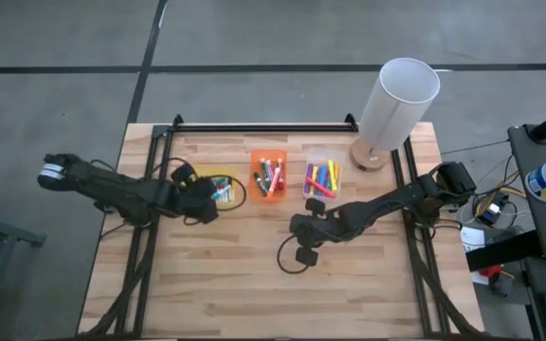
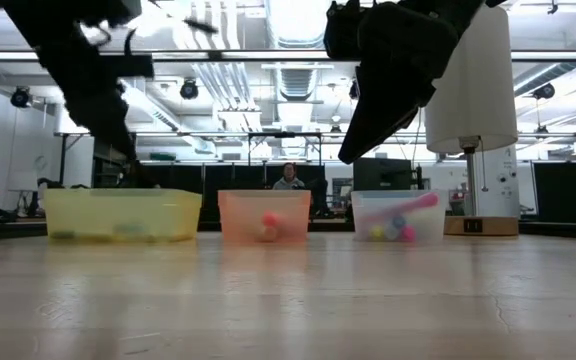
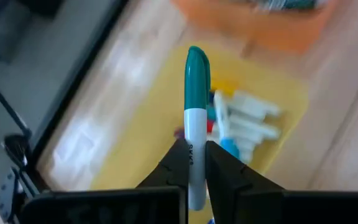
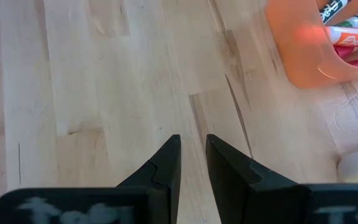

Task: Pick & Place Markers
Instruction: Put the small green marker into the yellow bin

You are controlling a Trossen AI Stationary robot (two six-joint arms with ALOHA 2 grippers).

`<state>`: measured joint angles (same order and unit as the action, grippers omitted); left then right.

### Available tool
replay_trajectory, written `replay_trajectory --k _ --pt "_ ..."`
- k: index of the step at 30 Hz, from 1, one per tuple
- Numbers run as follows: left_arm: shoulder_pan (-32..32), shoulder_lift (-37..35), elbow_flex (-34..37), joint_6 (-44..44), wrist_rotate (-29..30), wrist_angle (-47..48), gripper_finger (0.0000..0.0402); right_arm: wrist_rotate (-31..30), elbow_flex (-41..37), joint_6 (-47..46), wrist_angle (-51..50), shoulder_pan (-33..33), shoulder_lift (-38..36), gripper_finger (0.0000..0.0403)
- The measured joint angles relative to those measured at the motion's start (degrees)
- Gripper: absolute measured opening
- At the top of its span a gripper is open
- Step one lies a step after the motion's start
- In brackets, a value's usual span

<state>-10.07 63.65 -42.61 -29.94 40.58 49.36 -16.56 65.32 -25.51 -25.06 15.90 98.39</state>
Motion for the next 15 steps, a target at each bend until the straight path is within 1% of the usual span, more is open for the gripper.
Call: replay_trajectory --k 2,5,6,9,15 --pt "2.37 0.05 1.42 1.29 -2.59 0.06 0.0026 0.00 0.00 -0.01 0.00 0.00 0.00 0.0068" --pt "5.99 0.93 3.64 3.16 -8.21 -0.05 0.0024 -0.01 0.00 -0.15 0.02 0.00 0.00 0.0068" --pt "6.93 1.28 4.32 3.38 -9.14 -0.28 0.0024 0.00 0.00 -0.26 0.02 0.00 0.00 0.0068" --pt "8.60 1.91 4.96 3.27 -9.38 -1.71 0.0032 0.04 0.00 -0.29 0.02 0.00 0.00 0.0068" --pt "8.99 2.51 5.39 5.83 -10.83 -4.35 0.0062 0.02 0.00 -0.19 0.09 0.00 0.00 0.0068"
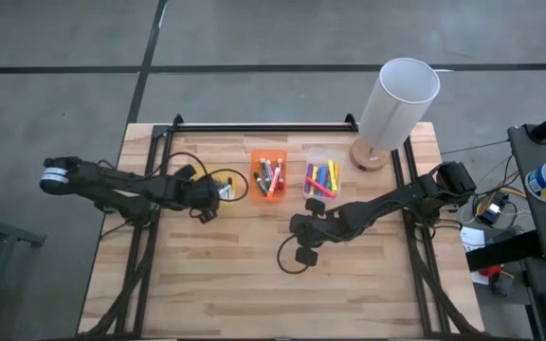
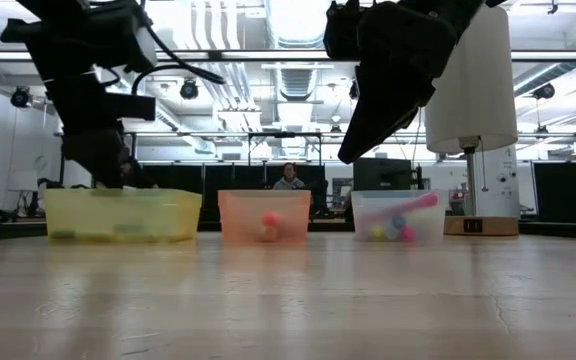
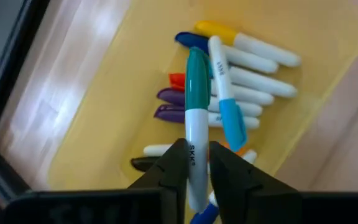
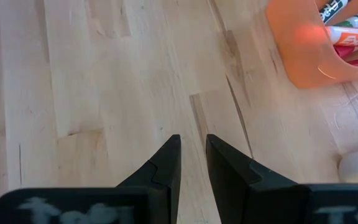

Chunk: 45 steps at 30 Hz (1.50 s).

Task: Pick & Place Markers
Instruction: Put the small green marker into the yellow bin, then return to Home Position

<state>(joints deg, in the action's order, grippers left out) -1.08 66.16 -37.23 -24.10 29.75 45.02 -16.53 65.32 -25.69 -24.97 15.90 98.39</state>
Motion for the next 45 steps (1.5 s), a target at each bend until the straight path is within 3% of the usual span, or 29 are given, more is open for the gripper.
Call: replay_trajectory --k 9,15,20,27,31,35,38,45 --pt "0.00 0.44 -0.01 0.12 0.89 -1.62 0.0125 0.00 0.00 0.14 0.00 0.00 0.00 0.0068" --pt "-0.24 0.25 -1.03 0.45 0.70 -4.44 0.0128 -0.07 -0.02 0.89 0.43 0.00 0.00 0.0068" --pt "-0.28 0.01 -1.75 3.50 -5.21 -11.61 0.0101 -0.14 -0.96 4.72 5.71 0.91 0.00 0.0068" --pt "-2.29 -0.05 -0.70 3.46 -14.61 -24.90 0.0008 0.20 -2.72 3.20 7.80 1.07 0.00 0.0068" --pt "-5.30 -0.06 0.59 3.49 -17.08 -34.69 0.0003 0.18 -2.95 0.18 7.47 1.07 0.00 0.0061" --pt "-8.65 -0.94 1.77 5.70 -17.53 -39.01 0.0001 -0.12 -3.54 0.75 7.51 1.08 -0.21 0.0017" --pt "-9.44 -2.78 3.27 5.92 -19.94 -41.88 0.0000 -0.15 -3.58 1.64 7.82 1.25 -0.43 0.0009" --pt "-9.53 -14.17 10.66 6.94 -21.05 -46.77 0.0000 -1.70 -4.16 5.15 7.75 1.61 -1.90 0.0008"
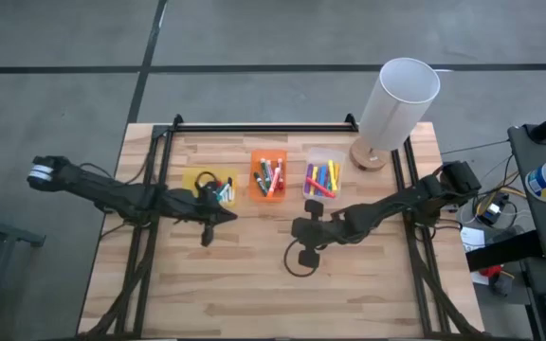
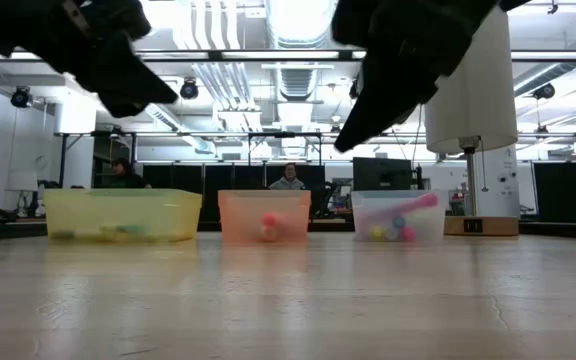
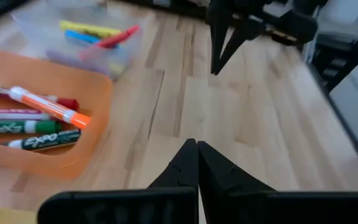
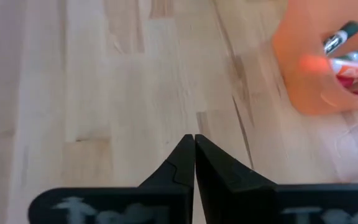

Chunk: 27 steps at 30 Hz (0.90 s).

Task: Pick & Place Markers
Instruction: Return to Home Position

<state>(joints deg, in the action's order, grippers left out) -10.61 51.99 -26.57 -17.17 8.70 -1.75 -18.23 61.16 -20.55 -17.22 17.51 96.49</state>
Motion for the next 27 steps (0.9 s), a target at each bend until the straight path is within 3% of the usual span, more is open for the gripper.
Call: replay_trajectory --k 5,13,22,27 --pt "0.00 -12.51 7.20 -0.72 0.34 -1.25 0.0000 0.08 -4.87 3.12 5.24 0.29 -5.45 0.0008" --pt "0.00 -28.31 15.18 -0.36 1.34 -1.24 0.0000 3.31 -20.69 8.75 26.40 0.27 -19.98 0.0008" --pt "0.00 -37.69 16.44 0.84 2.09 3.35 0.0000 5.64 -35.22 12.46 39.31 0.25 -36.28 0.0008" --pt "0.00 -41.04 16.44 2.15 1.38 3.94 0.0000 11.44 -41.13 15.03 42.31 0.24 -44.62 0.0008"
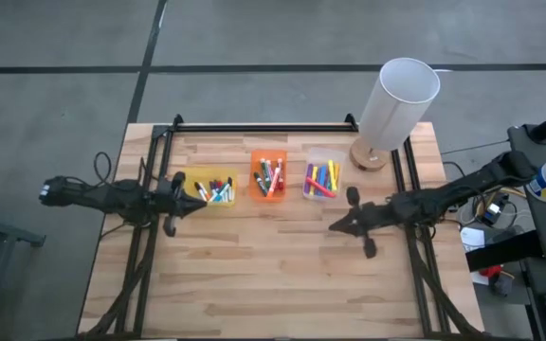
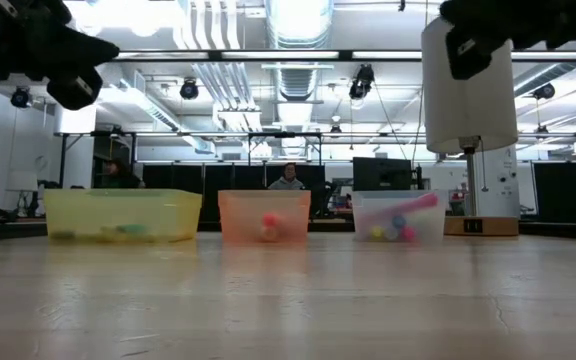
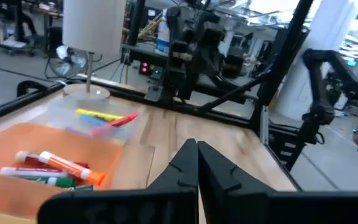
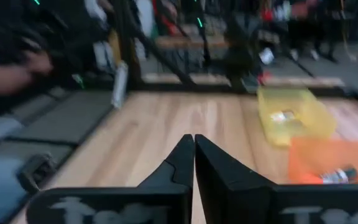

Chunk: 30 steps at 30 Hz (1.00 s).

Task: Pick & Place Markers
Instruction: Return to Home Position

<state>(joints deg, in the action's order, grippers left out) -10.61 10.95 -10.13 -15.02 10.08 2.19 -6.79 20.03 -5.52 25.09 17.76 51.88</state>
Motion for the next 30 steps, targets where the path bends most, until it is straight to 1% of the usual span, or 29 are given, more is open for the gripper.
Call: replay_trajectory --k 2,8,13,22,26,30 --pt "0.00 -1.46 0.02 0.31 -0.53 0.82 0.0000 0.87 -2.31 0.51 1.49 -0.02 -3.79 0.0008" --pt "0.00 -6.71 0.03 0.91 -0.58 3.59 0.0000 1.09 -8.45 0.84 1.28 -0.03 -15.69 0.0008" --pt "0.01 -10.77 0.03 0.93 -0.58 6.33 0.0000 2.34 -11.71 1.62 -1.21 -0.04 -25.15 0.0008" --pt "0.02 -10.94 0.22 1.28 -0.58 8.63 0.0000 2.56 -16.17 1.73 -8.22 -0.04 -38.92 0.0008" --pt "0.02 -10.94 0.41 2.80 -0.12 10.06 0.0000 2.82 -18.63 2.28 -10.76 -0.04 -44.09 0.0008" --pt "0.02 -10.94 1.03 5.71 0.13 9.93 0.0000 2.80 -19.12 2.27 -15.58 -0.04 -48.05 0.0008"
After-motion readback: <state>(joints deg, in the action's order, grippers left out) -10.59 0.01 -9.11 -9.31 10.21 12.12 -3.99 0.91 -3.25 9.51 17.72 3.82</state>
